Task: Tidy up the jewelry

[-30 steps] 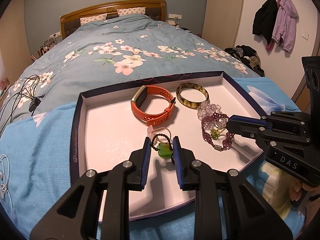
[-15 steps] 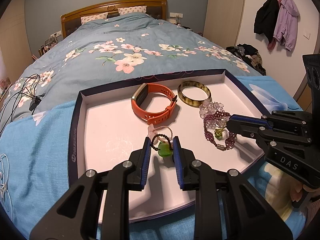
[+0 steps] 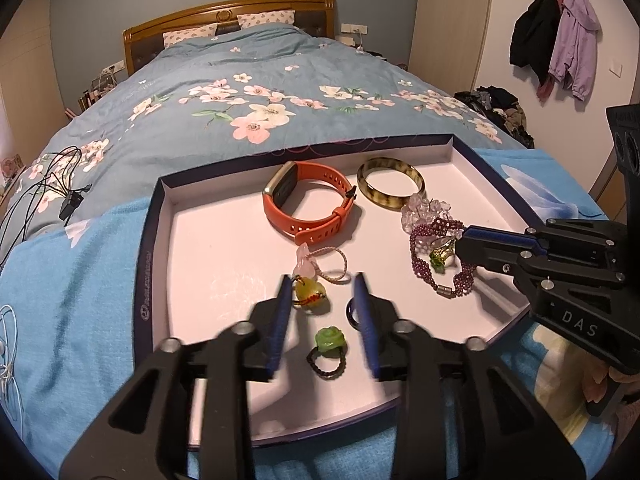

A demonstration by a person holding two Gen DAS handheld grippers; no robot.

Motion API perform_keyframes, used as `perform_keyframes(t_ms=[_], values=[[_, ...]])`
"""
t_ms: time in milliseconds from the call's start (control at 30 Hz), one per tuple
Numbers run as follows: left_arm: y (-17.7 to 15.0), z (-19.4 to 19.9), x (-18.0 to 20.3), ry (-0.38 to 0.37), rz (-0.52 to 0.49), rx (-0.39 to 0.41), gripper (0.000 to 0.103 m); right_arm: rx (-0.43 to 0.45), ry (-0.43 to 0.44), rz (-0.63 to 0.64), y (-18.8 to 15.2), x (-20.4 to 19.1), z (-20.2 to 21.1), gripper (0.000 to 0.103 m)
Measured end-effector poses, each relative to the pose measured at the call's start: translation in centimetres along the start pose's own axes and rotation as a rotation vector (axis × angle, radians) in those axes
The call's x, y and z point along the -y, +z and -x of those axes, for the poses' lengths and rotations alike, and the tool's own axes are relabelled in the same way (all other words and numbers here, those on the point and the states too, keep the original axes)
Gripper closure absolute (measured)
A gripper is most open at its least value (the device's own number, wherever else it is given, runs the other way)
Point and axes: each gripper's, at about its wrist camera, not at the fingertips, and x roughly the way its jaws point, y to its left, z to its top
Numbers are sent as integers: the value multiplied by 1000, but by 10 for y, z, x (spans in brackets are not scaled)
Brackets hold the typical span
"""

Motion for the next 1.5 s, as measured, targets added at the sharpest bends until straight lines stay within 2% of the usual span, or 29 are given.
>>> perform_keyframes(t_ms=[67, 133, 200, 233, 300, 333, 367, 400, 433, 467, 500, 667, 867, 1100, 1233, 1500], values=[[0, 3, 1, 1, -3, 13, 63, 6, 1, 1, -1, 0, 3, 97], [-1, 9, 2, 9, -4, 27, 51, 14, -2, 3, -1, -1, 7, 83], [-1, 15, 2, 19, -11, 43, 45, 33, -11, 3, -3, -2, 13, 70], [-2, 19, 2, 23, -13, 50, 36, 42, -14, 0, -3, -3, 17, 61], [-5, 32, 1, 26, -5, 81, 28, 71, -22, -1, -6, -4, 28, 57], [-7, 39, 2, 31, -11, 97, 24, 80, -27, 4, -8, -6, 32, 51], [-8, 46, 2, 33, -17, 111, 19, 95, -39, 9, -10, -7, 37, 45], [-10, 54, 3, 43, -18, 129, 7, 120, -56, 8, -14, -9, 45, 29], [-13, 62, 3, 54, -15, 149, 5, 150, -63, 0, -17, -9, 53, 21], [-17, 73, 2, 57, -12, 178, 5, 191, -66, -3, -22, -11, 63, 18], [-19, 80, 2, 57, -10, 192, 5, 216, -76, -5, -24, -12, 68, 8], [-36, 123, -1, 112, 22, 285, 6, 343, -156, 11, -44, -27, 105, 6], [-62, 166, 4, 169, 55, 404, 5, 433, -191, 44, -66, -46, 135, 6], [-89, 202, 16, 194, 69, 510, 6, 444, -166, 38, -80, -57, 145, 6], [-95, 216, 21, 208, 76, 540, 5, 438, -153, 28, -82, -59, 147, 6], [-106, 231, 29, 244, 64, 586, 5, 485, -162, 12, -85, -61, 157, 6]])
